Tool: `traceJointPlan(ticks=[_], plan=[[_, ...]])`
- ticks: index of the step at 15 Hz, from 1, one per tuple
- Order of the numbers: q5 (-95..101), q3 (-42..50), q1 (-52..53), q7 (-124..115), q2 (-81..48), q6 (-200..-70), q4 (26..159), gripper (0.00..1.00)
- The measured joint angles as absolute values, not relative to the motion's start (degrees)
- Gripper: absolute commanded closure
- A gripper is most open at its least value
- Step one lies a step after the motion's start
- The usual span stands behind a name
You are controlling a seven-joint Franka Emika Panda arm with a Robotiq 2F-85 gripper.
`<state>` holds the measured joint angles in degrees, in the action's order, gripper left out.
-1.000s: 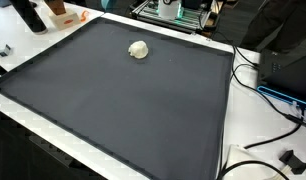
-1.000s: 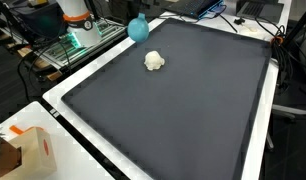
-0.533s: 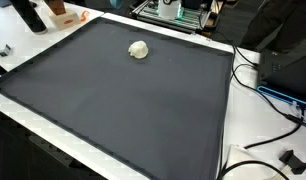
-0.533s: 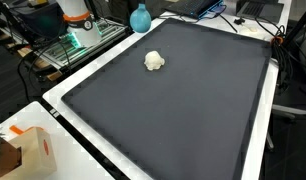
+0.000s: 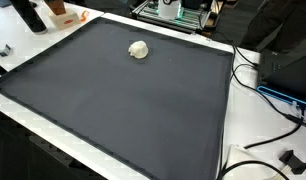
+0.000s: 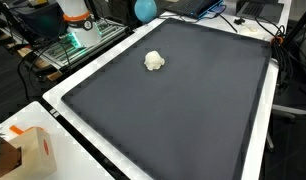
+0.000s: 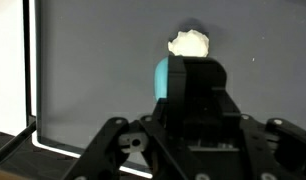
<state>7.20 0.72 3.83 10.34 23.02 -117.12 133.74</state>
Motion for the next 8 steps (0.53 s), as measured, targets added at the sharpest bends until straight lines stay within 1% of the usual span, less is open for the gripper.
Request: traceJointPlan(ticks=[8], plan=[[7.21, 0.55, 3.8, 10.27, 22.48, -117.12, 133.63, 0.5]])
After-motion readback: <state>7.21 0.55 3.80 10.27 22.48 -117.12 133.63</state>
